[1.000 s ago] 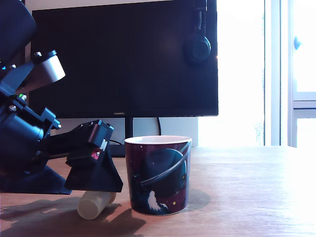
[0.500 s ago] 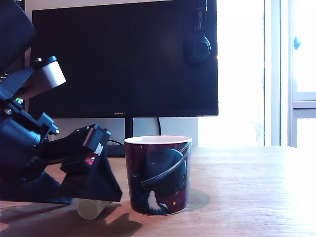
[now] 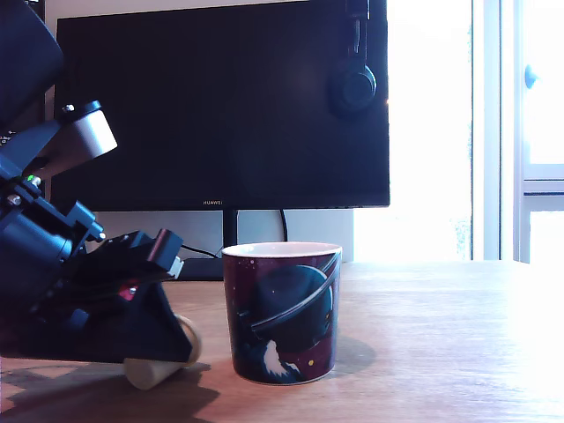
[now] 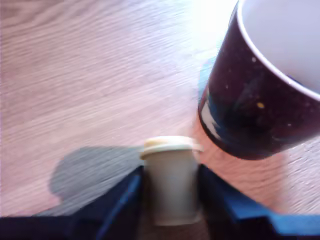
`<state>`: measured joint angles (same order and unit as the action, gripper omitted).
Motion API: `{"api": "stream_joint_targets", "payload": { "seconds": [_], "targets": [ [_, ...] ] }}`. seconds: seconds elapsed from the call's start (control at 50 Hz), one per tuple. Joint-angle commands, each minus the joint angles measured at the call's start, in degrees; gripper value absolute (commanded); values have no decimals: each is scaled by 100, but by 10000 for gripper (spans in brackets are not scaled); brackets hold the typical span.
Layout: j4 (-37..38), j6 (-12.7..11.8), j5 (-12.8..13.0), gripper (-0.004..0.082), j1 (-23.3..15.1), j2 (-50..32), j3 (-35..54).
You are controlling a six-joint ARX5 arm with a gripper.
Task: Pick up the coffee capsules from the table one by one and drop them inside the nearest coffee cup
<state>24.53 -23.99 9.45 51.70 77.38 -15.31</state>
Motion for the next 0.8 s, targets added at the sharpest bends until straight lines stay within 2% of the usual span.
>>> {"api": "stream_joint_targets", "payload": {
  "seconds": [0.0, 0.1, 0.18, 0.44, 0.64, 0.7, 0.78],
  "targets": [
    [39, -2, 0, 104, -7, 63, 105],
    [76, 9, 0, 90, -7, 61, 105],
    [94, 146, -2, 90, -7, 52, 105],
    [72, 326, -48, 90, -4, -105, 105],
    [-208, 695, -70, 90, -7, -549, 105],
    [-361, 876, -155, 90, -7, -721, 105],
    [-538, 960, -197, 90, -4, -966, 105]
  ]
}}
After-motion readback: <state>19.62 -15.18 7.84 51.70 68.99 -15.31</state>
